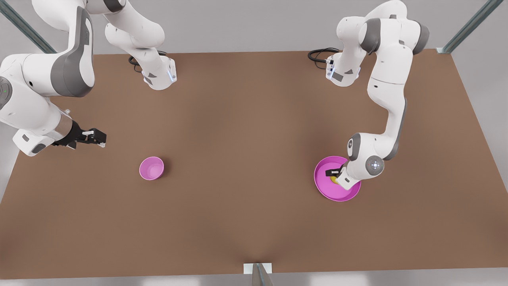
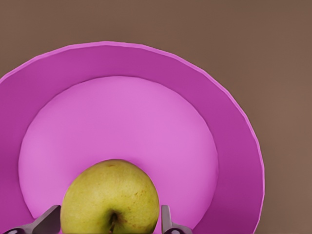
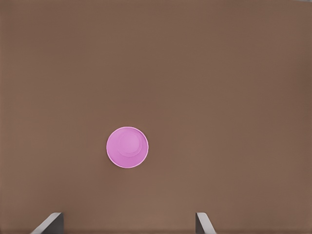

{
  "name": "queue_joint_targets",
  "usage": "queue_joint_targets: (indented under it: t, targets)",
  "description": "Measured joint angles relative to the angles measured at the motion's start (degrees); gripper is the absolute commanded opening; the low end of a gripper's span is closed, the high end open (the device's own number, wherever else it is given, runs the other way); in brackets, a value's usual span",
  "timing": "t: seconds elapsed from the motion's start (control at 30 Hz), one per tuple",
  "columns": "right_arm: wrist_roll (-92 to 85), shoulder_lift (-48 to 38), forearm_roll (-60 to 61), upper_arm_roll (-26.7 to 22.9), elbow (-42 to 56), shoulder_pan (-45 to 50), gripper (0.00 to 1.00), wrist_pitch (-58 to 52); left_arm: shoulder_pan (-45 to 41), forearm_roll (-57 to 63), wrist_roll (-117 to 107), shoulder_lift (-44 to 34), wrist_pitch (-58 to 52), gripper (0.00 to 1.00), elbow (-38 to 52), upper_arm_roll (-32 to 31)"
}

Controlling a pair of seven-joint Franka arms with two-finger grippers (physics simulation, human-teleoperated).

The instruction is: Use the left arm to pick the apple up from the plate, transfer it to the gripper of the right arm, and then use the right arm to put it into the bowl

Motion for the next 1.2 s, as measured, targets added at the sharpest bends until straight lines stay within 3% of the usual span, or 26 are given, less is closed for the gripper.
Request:
queue_joint_targets:
  t: [0.03,0.63,0.9,1.03,1.2]
  targets:
    - [-0.01,0.0,0.01,0.01,0.0,0.0,1.0,0.0,-0.01,0.01,-0.15,0.13,0.17,0.89,0.01,0.0]
    - [-0.11,0.01,0.04,0.0,0.0,-0.28,1.0,0.01,-0.06,0.23,-1.98,0.41,2.42,0.74,1.67,-0.06]
    - [-0.14,0.31,0.04,0.02,-0.2,-0.58,1.0,-0.04,0.15,-3.8,1.2,-4.75,-5.98,0.7,16.24,-5.87]
    - [-0.15,0.9,-0.01,0.54,-0.27,0.06,1.0,-0.07,0.69,-13.85,6.43,-4.69,-8.95,0.73,18.67,-11.55]
    - [0.02,1.81,4.66,1.52,-0.1,-0.01,1.0,0.02,-0.77,-40.16,21.21,0.24,-8.58,0.74,20.97,-15.72]
